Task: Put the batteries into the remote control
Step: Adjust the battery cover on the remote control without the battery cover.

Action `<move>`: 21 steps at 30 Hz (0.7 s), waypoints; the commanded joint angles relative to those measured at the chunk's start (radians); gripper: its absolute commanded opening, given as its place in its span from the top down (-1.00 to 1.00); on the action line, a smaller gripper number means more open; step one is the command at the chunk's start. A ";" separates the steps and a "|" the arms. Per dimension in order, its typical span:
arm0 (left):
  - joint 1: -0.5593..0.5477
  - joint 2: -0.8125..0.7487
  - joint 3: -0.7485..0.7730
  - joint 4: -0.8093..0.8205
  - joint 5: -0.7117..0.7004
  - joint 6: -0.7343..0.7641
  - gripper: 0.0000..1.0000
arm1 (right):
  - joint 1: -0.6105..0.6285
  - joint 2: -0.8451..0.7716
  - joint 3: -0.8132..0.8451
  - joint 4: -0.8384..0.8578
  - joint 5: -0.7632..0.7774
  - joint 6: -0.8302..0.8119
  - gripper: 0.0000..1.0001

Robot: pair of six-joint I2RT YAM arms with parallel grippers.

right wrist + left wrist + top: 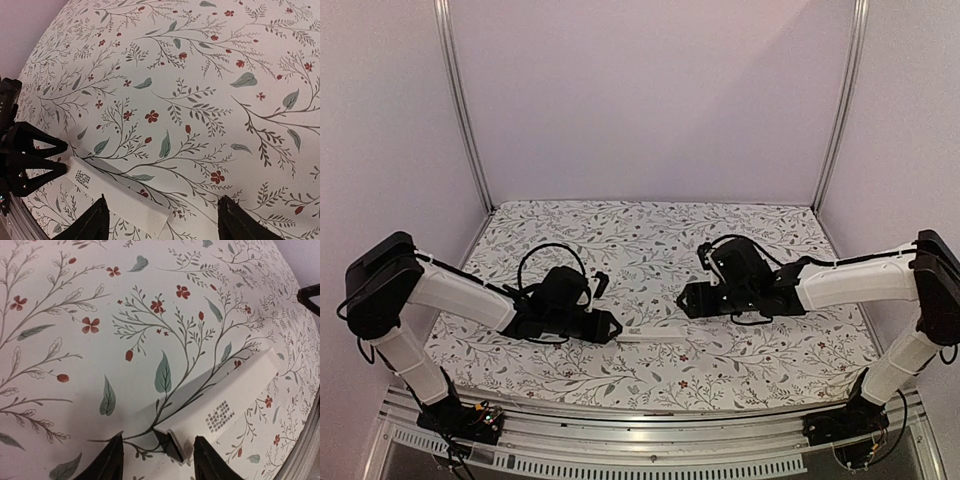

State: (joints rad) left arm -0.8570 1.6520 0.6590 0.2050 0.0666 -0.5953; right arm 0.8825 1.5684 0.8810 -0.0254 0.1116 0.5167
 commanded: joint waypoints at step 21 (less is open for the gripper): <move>0.017 0.039 0.030 -0.005 0.035 0.008 0.13 | 0.018 0.131 -0.006 -0.094 -0.151 0.190 0.22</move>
State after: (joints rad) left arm -0.8524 1.6695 0.6674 0.2050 0.0906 -0.5953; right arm 0.8963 1.6707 0.8757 -0.1165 -0.0216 0.6979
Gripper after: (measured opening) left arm 0.442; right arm 0.403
